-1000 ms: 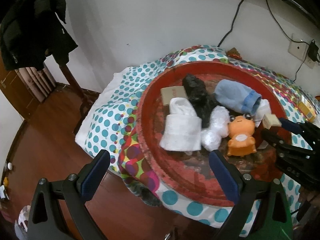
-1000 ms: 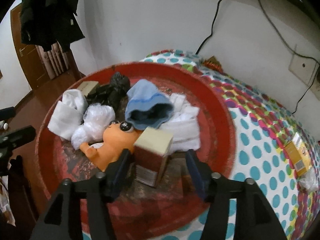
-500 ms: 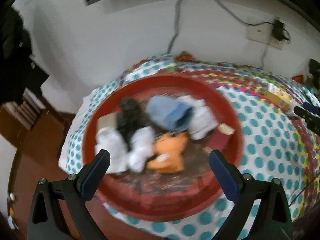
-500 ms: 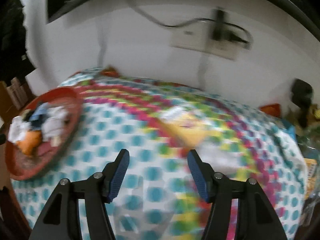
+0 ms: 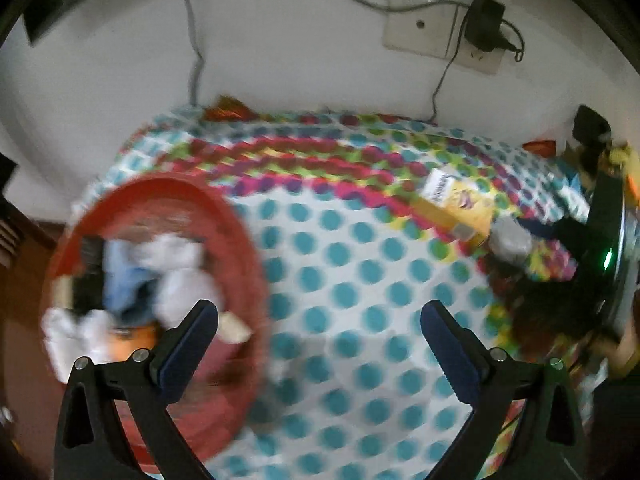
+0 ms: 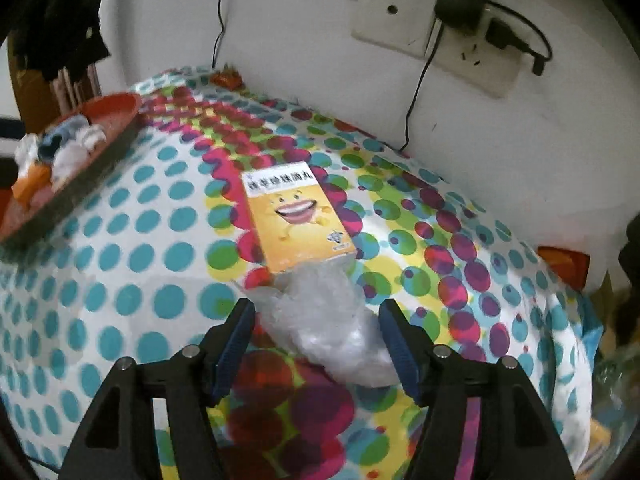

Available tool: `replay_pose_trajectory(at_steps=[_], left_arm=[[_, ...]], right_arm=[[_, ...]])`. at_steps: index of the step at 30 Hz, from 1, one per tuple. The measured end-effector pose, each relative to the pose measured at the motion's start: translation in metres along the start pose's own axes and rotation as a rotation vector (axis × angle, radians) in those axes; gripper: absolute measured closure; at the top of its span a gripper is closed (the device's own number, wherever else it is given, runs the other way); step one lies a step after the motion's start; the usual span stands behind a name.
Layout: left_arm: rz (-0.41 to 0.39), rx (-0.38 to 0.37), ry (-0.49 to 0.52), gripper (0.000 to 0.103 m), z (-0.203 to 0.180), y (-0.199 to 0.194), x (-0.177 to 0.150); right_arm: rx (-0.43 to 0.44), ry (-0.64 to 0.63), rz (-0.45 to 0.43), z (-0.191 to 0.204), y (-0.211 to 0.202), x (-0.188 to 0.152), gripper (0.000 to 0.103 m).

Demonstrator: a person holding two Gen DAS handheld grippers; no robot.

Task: Organize objects
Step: 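Grasp the yellow medicine box with the left gripper while the right gripper grasps the plastic bag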

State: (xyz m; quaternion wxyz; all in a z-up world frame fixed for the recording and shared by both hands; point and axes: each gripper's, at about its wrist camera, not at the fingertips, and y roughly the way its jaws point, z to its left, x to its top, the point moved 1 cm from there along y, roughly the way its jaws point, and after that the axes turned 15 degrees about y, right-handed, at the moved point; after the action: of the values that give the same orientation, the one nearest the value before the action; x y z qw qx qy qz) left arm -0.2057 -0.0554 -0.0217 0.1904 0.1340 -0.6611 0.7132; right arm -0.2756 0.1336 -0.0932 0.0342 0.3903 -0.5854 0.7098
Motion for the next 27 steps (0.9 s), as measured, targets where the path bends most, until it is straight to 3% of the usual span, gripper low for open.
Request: replay_pose_trajectory(at_steps=[4,5,8,12,16,19,23,27], left_arm=[[0.059,-0.062,-0.059,0.001,-0.024,0.031,0.026],[0.073,-0.086,-0.086,0.001,-0.03,0.04,0.032],[0.094,-0.095,-0.152,0.002,-0.042,0.055,0.042],[0.111,-0.093,-0.212,0.002,-0.064,0.073,0.06],[0.168,-0.114,-0.353,0.002,-0.076,0.093,0.073],[0.175,-0.105,-0.449,0.002,-0.079,0.103,0.085],[0.218,-0.04,-0.515,0.003,-0.083,0.122,0.098],[0.246,-0.054,-0.539,0.016,-0.09,0.137,0.1]], right_arm=[[-0.009,-0.001,-0.037,-0.011,0.01,-0.003,0.041],[-0.015,0.013,-0.039,-0.014,0.01,-0.003,0.061],[-0.015,0.084,-0.054,-0.027,0.006,-0.007,0.069],[-0.03,0.222,-0.067,-0.047,-0.008,-0.023,0.07],[-0.012,0.362,-0.087,-0.064,-0.024,-0.041,0.07],[-0.024,0.351,-0.091,-0.06,-0.027,-0.043,0.07],[-0.044,0.326,-0.074,-0.054,-0.022,-0.041,0.07],[-0.049,0.324,-0.071,-0.055,-0.022,-0.042,0.07]])
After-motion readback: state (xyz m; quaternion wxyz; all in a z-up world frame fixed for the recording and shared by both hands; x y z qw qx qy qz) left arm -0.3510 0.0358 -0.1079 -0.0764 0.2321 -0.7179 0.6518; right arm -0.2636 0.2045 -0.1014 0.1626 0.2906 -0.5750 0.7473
